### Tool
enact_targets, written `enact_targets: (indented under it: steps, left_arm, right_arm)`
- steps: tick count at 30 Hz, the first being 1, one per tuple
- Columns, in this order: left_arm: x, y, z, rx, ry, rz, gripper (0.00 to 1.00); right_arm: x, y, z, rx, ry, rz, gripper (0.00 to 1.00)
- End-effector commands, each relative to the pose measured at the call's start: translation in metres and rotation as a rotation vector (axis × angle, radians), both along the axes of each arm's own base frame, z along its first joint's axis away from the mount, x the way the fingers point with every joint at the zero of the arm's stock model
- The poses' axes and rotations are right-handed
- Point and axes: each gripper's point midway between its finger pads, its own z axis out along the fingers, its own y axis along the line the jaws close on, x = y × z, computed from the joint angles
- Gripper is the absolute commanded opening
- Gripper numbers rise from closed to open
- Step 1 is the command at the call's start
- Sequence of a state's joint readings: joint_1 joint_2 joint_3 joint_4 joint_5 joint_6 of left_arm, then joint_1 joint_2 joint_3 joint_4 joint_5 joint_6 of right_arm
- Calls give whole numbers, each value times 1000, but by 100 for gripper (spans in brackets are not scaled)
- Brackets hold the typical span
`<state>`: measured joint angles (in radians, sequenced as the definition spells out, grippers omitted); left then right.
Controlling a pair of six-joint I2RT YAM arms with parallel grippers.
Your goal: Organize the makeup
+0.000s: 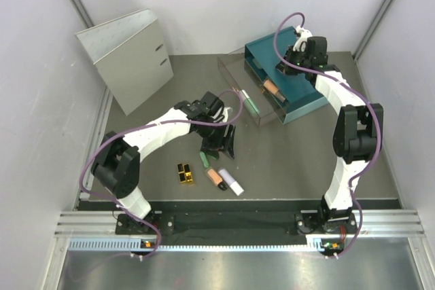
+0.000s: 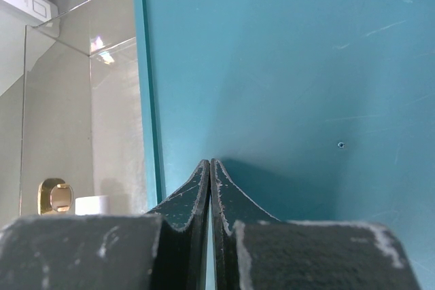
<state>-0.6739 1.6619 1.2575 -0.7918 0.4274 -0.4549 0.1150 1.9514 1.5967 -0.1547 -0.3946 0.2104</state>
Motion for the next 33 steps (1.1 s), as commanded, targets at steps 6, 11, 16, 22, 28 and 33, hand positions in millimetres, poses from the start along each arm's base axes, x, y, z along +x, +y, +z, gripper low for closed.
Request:
enact_targets:
  steps: [6, 11, 16, 22, 28, 33]
  left_arm:
    - [-31, 4, 13, -5, 101, -107, 70]
    - [-39, 1, 8, -12, 159, -153, 70]
    - [-39, 1, 0, 28, 106, -220, 70]
    - [-18, 21, -3, 151, -176, -310, 72]
    - [10, 23, 13, 136, -443, -386, 78]
    - [16, 30, -1, 153, -564, -654, 82]
  right_arm:
    - [-66, -7, -112, -85, 412, 10, 0]
    - [-64, -6, -112, -80, 413, 14, 0]
    - [-65, -6, -114, -81, 417, 14, 0]
    - [-69, -7, -117, -83, 426, 13, 0]
    - [-71, -7, -118, -83, 431, 13, 0]
    - [-70, -7, -118, -85, 429, 14, 0]
